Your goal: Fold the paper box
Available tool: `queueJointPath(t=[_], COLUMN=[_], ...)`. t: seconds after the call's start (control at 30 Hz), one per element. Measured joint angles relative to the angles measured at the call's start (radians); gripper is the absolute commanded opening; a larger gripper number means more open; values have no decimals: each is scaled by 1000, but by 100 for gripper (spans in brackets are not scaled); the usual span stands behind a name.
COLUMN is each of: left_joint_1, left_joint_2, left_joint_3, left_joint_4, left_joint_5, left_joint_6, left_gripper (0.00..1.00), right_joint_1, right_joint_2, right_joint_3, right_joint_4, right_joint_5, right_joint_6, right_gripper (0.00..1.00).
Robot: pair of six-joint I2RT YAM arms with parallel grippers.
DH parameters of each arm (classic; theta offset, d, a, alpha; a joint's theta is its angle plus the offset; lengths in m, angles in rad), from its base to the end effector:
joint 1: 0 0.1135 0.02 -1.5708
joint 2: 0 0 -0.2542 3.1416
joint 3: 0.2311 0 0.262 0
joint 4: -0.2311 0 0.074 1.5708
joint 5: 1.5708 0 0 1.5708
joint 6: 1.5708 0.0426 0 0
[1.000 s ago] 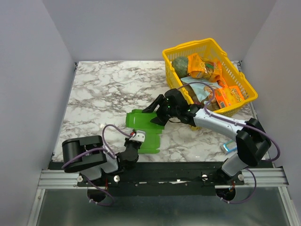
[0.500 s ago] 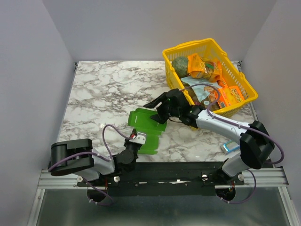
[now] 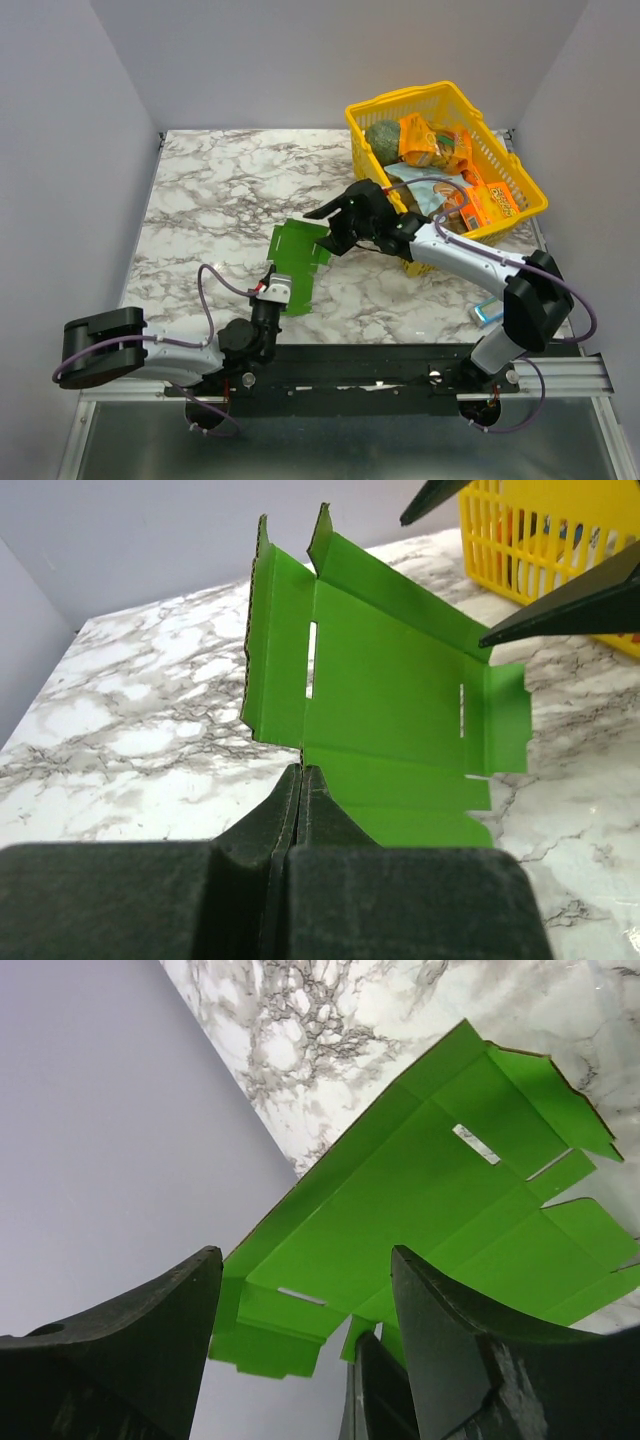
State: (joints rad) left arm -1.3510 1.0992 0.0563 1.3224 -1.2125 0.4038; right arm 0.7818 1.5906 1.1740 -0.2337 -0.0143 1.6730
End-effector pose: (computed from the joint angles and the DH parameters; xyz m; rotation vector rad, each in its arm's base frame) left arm 0.0761 -0.1575 0.1744 0.1961 1.4608 0.0126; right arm 0.2659 0.2649 0.2487 1.1052 2.3350 1.2121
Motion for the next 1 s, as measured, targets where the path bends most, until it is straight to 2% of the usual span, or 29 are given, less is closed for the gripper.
queueJointPath(t=[0.2,0.6,0.87,1.0], left_joint_1=[0,-5,-6,-6], left_joint_2=[-84,-209,-244,-246], left_joint_3=[0,0,0,0], left_joint_4=[0,0,0,-1], left_joint_5=[27,73,80,79], left_joint_6=[54,56,40,29], left_gripper=[0,0,0,0], right_joint_1=[0,-5,-8,-4], right_joint_2=[27,95,106,106], right_joint_3=[42,121,134,134], right_joint_4=[-26,-57,-50,-45], right_joint_5=[12,30,29,29], right_joint_6=[30,37,40,40], right_gripper=[76,75,40,32])
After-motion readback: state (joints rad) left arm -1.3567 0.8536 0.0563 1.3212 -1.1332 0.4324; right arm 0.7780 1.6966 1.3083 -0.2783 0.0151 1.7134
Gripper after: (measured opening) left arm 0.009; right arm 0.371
